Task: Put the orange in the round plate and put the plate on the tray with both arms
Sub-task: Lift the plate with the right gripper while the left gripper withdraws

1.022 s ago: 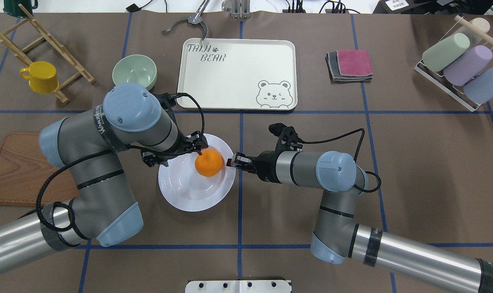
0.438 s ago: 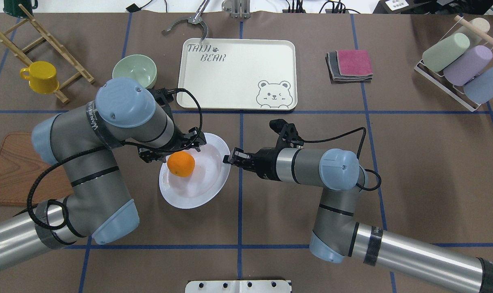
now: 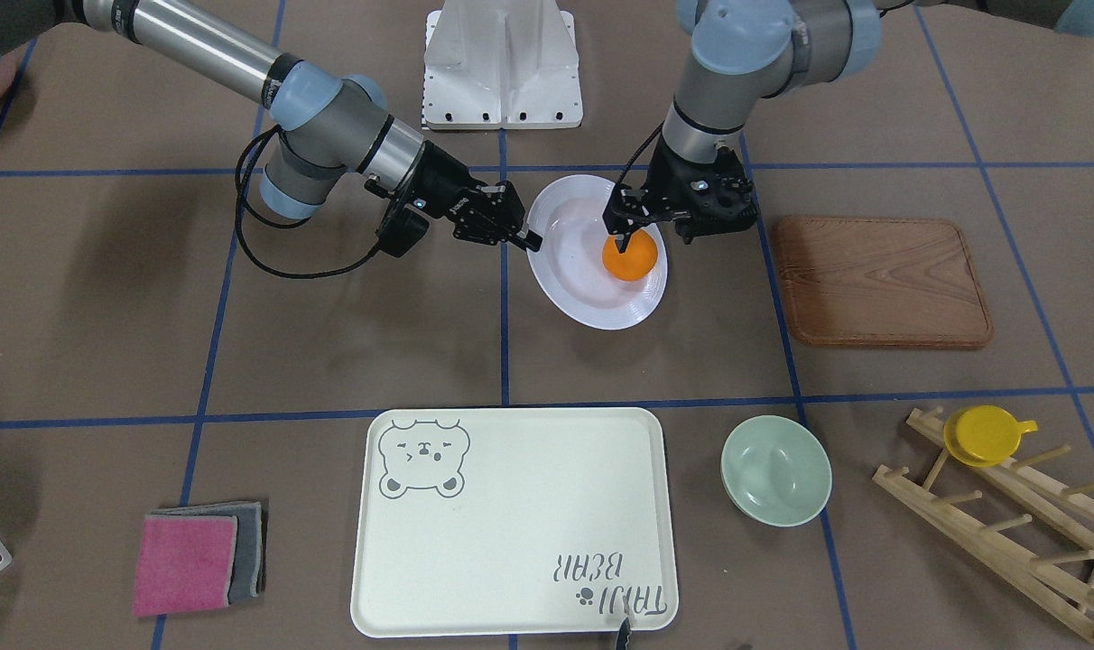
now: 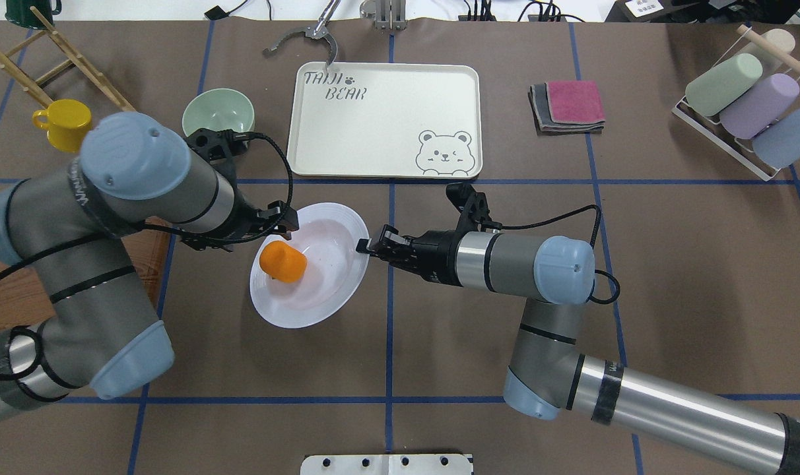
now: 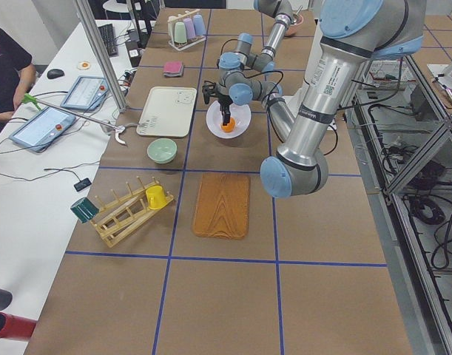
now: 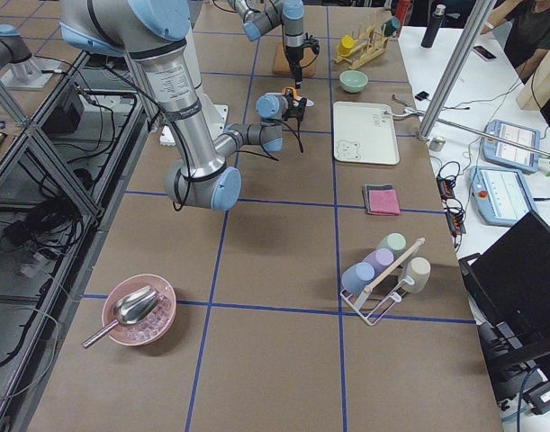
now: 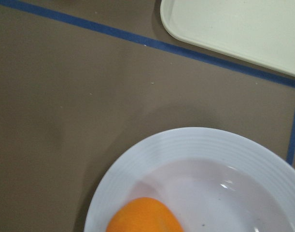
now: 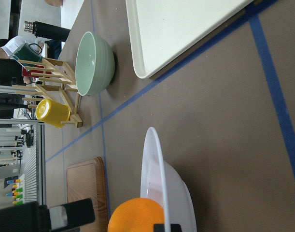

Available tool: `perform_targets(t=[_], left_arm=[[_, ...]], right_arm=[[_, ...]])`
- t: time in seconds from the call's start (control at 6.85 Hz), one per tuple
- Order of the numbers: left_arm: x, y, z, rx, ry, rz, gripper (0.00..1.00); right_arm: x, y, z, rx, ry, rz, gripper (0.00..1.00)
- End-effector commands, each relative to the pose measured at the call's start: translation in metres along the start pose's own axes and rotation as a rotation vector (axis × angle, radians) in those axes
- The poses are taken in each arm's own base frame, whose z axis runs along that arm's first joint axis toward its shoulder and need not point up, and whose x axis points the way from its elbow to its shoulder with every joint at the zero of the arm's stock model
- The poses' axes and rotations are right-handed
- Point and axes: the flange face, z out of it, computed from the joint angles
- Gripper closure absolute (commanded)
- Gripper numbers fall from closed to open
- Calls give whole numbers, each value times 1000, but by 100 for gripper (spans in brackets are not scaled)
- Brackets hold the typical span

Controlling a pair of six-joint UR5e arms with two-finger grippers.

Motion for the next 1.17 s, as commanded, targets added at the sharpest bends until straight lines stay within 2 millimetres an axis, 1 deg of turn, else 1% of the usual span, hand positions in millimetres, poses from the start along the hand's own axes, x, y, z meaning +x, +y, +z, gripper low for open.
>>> perform_targets(t=[0.0,0.15,0.29,0.44,0.58,0.73,0.88,1.02], left_arm=[[-54,-40,-36,-22,18,99,4],[-79,-54,-47,-23,17,132,4],[-89,-63,-54,-22,19,156,4],[-104,-65,-47,-25,-5,184,4],[-133,-76,-46,-20,-37,223,3],[-167,-91,-45,-14,-72,265,3],[-205,-114,-48,-7,-109,310,3],[-242,-134,-51,-5,-144,347,3]], right_arm=[[-7,-19,-9,32,-33,28,100],[-10,-31,-12,60,-38,43,100],[-9,-39,-13,84,-37,46,100],[-23,-51,-11,119,-60,70,100],[-27,-68,-6,195,-76,95,100],[-39,-84,14,301,-108,142,100],[-39,-108,30,408,-122,212,100],[-36,-134,28,490,-116,250,100]])
